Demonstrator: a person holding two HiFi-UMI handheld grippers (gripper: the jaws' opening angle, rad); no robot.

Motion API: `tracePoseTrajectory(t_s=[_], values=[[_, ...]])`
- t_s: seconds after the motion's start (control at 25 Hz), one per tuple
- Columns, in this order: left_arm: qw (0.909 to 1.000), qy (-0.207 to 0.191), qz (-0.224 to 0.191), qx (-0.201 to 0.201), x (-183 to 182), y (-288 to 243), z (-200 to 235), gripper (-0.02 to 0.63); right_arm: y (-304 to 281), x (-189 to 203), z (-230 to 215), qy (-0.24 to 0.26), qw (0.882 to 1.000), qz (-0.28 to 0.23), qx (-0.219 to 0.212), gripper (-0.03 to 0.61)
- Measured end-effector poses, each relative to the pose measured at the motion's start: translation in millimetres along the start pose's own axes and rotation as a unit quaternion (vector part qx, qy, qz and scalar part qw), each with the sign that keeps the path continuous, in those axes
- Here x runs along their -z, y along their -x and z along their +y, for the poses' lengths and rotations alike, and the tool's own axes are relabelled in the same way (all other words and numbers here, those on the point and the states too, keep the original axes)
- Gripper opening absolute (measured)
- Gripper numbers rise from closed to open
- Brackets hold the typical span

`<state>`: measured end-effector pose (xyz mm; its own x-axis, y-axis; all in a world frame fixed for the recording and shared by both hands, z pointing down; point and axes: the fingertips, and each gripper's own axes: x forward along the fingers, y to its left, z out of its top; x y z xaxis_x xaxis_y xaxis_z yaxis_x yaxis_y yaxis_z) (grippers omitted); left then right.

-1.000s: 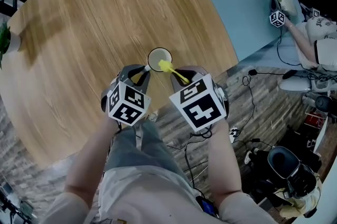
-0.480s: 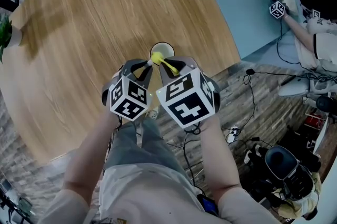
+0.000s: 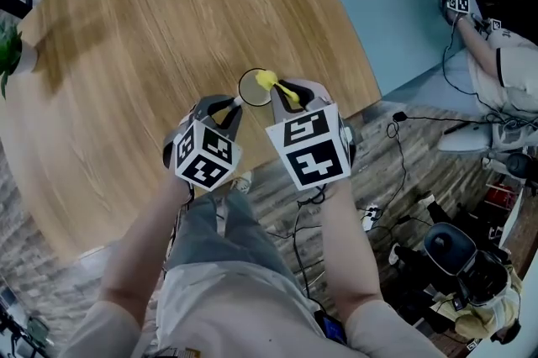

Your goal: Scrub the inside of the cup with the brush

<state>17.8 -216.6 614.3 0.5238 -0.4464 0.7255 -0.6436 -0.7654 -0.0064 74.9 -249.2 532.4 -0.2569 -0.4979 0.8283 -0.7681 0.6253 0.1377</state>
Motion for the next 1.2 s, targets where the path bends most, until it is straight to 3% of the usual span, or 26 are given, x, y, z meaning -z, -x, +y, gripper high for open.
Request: tracePoseTrajectory(t_s=[0.6,0.92,1.2], values=[[0.9999,-0.007,0.002,-0.013,-12.7,19.8,-17.6,0.077,59.3,24.7,-34.3,-0.048,0.998,-0.031,0.037,0.031],[0.9983,0.021,-0.041,-0.035,-35.7,63.4,2.6,0.038,86.0,0.2,-33.4,-0.076,0.988,-0.114,0.068,0.031],[0.9946,0.004,-0.086,-0.058,-74.7,116.6,-4.6,0.008,146.4,-23.1,-28.8,-0.093,0.973,-0.193,0.09,0.032]])
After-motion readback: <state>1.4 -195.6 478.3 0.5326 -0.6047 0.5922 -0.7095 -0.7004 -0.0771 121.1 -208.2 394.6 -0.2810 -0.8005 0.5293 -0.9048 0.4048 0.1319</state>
